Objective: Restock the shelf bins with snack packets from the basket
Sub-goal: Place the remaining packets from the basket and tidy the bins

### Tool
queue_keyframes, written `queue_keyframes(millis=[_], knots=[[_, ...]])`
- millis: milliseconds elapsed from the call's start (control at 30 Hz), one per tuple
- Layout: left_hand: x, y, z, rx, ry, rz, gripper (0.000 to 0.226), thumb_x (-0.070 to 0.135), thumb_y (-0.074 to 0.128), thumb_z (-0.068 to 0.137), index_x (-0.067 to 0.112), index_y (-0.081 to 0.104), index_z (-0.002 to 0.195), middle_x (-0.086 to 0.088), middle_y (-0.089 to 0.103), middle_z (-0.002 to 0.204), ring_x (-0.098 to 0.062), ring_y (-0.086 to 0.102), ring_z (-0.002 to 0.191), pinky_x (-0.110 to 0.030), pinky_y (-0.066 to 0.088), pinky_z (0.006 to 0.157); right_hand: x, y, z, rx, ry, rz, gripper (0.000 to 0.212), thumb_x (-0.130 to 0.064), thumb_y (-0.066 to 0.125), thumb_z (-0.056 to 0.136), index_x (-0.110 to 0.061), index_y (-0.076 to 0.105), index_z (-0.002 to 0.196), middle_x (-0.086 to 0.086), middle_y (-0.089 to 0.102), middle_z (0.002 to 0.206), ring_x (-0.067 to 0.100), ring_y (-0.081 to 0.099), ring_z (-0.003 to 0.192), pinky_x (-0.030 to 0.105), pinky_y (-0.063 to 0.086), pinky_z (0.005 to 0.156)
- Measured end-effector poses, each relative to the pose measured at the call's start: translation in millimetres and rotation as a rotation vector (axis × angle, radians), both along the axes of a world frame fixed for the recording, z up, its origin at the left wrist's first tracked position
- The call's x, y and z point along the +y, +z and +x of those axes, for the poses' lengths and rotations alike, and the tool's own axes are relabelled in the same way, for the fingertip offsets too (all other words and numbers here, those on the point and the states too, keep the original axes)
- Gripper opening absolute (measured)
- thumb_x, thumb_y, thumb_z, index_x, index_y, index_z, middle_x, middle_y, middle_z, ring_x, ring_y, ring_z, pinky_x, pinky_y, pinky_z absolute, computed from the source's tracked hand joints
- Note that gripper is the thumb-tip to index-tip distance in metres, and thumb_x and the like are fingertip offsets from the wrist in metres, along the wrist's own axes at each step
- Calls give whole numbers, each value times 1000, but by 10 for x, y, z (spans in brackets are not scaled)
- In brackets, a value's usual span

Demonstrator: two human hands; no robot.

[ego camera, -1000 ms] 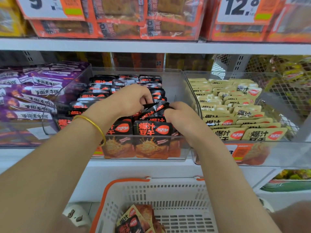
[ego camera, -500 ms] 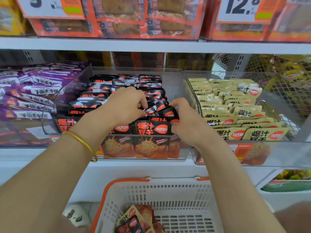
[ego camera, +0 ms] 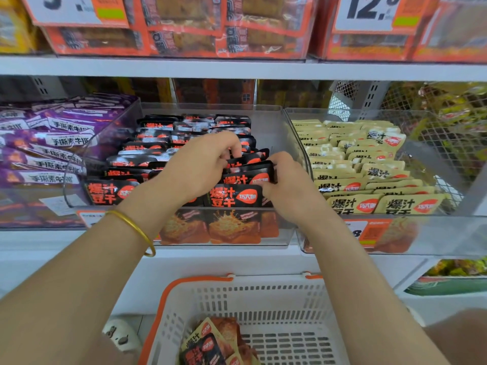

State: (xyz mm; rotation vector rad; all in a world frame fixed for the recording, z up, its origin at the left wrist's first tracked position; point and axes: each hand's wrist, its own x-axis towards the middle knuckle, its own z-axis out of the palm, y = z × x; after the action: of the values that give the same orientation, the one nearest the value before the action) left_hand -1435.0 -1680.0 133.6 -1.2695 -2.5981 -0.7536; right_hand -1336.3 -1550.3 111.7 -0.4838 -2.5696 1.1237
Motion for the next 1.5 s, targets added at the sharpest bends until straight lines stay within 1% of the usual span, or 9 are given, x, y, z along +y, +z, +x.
queue_keyframes(millis=[100, 233, 333, 467, 567, 700, 833, 1233, 1500], knots=[[-12, 23, -20, 4, -32, -32, 34, -11, 46, 88, 20, 55, 99, -8, 54, 94, -25, 50, 84, -36, 46, 72, 16, 52, -65, -82, 18, -201, 26, -14, 60, 91, -3, 47, 110, 18, 57, 113, 20, 54, 85, 33, 50, 61], [-8, 77, -78, -84, -52, -114, 36, -9, 47, 89, 26, 53, 95, -1, 52, 94, -18, 48, 82, -22, 38, 66, -10, 147, -171, -211, 27, -419, 51, -7, 52, 80, -8, 33, 128, 15, 53, 112, 30, 55, 106, 48, 48, 92], [-31, 157, -89, -161, -27, -131, 42, -8, 49, 85, 29, 60, 103, 3, 55, 102, -15, 53, 92, -23, 40, 75, -11, 125, -222, -226, 30, -460, 50, -9, 51, 81, -18, 30, 126, 14, 54, 111, 31, 55, 107, 52, 47, 95], [-69, 201, -152, -70, 102, -176, 38, -1, 56, 86, 14, 58, 121, -3, 59, 112, -12, 50, 94, -23, 39, 81, -8, 100, -197, -194, 50, -339, 28, -18, 49, 91, -22, 31, 112, 4, 55, 94, 20, 56, 89, 38, 49, 82], [-23, 192, -174, -92, 110, -286, 32, 3, 58, 90, 9, 59, 121, -9, 61, 116, -16, 54, 94, -23, 41, 82, -25, 160, -141, -193, 28, -230, 27, -30, 41, 94, -13, 36, 115, -2, 45, 80, 10, 43, 69, 28, 33, 58], [65, 223, -178, -88, 107, -341, 26, 7, 61, 89, 8, 62, 115, -10, 63, 109, -23, 58, 96, -26, 42, 78, -25, 175, -63, -184, 9, -173, 31, -42, 39, 95, -14, 40, 108, -5, 45, 81, 7, 42, 68, 27, 30, 55], [130, 252, -194, -101, 73, -383, 22, 7, 62, 89, 9, 65, 110, -7, 63, 100, -18, 54, 87, -26, 41, 76, -46, 111, -64, -122, -4, -87, 24, -34, 42, 97, -10, 41, 102, -2, 46, 80, 8, 41, 66, 28, 28, 52], [148, 288, -91, 170, 21, 6, 11, 9, 58, 91, 11, 67, 96, 3, 52, 87, -13, 50, 80, -25, 37, 76, -105, 35, -81, 105, -70, -41, 15, -26, 32, 102, -15, 37, 95, 0, 45, 72, 23, 45, 73, 33, 33, 63], [173, 164, -266, -85, -19, -197, 13, 10, 64, 88, 13, 69, 99, 4, 59, 83, -10, 54, 77, -18, 38, 68, -117, 84, -181, -106, -80, 124, 29, -15, 30, 100, -8, 44, 76, 15, 51, 90, 31, 47, 87, 35, 41, 74]])
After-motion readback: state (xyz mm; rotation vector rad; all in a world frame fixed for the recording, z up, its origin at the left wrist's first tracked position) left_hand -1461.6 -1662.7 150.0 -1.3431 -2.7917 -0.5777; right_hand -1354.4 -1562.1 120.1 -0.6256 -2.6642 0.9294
